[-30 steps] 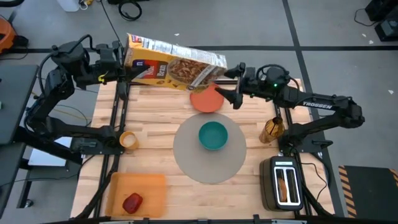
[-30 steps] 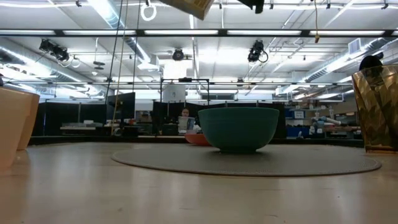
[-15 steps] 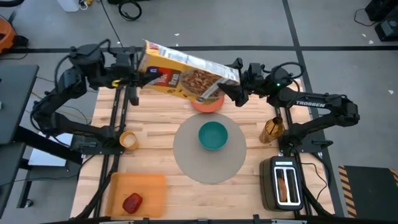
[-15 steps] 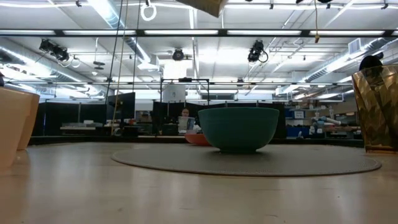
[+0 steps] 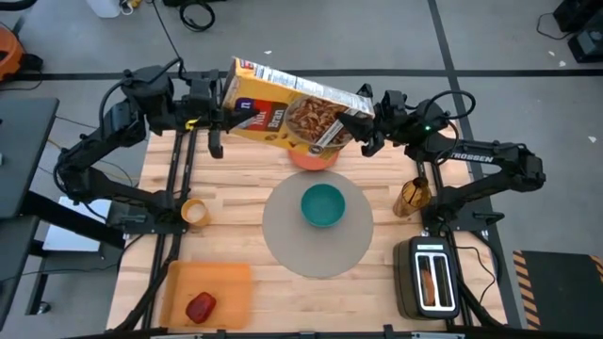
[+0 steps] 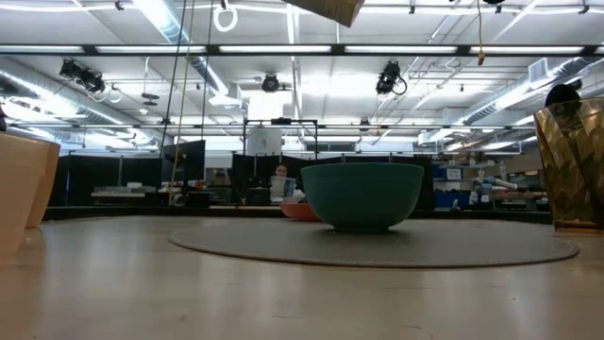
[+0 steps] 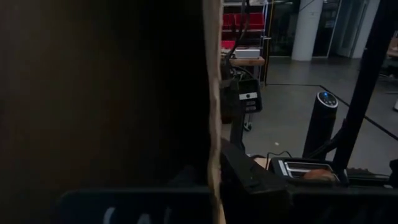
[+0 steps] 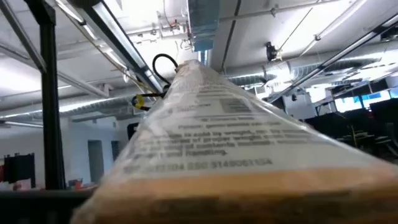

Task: Arrange a breakfast setting
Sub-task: Pour the cereal into the green bowl

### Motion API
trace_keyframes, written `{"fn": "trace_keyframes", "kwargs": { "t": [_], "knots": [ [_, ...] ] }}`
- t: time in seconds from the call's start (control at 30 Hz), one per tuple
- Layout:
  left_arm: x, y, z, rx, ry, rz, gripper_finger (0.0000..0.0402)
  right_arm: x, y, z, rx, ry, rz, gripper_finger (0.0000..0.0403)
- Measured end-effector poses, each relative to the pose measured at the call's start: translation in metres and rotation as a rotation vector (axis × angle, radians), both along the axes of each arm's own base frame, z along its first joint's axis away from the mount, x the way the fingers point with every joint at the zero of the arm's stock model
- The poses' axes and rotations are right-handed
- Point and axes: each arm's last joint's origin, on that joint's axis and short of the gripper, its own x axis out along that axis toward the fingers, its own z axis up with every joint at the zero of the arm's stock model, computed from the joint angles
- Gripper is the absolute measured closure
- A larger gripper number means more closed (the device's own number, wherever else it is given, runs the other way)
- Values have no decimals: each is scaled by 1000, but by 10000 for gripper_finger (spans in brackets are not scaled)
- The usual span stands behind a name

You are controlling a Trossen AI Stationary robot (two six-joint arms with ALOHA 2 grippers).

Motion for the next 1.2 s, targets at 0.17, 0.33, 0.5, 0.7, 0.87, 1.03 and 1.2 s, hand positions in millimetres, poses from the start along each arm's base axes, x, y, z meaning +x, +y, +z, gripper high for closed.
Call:
{"fn": "trace_keyframes", "kwargs": {
  "t": [0.17, 0.33, 0.5, 0.7, 0.87, 1.03, 1.2],
  "knots": [
    [0, 0, 0, 1, -1, -1, 390, 0, -1, 0, -5, 0, -6, 244],
    [1, 0, -1, -50, 2, -7, 361, -6, -1, 3, -42, 9, 6, 247],
    [-1, -2, 0, -72, -9, -30, 287, -20, -3, 8, -56, 47, 14, 247],
    [-25, -8, 13, -20, -81, -30, 196, -46, 0, 15, -77, 122, 60, 246],
    [-51, -16, 24, 33, -160, -27, 174, -75, 2, 8, -69, 139, 57, 246],
    [-62, -19, 28, 40, -185, -27, 182, -101, 5, -11, -16, 149, 84, 247],
    [-56, -17, 25, 8, -164, -27, 190, -129, 14, -15, 7, 186, 142, 249]
  ]
}}
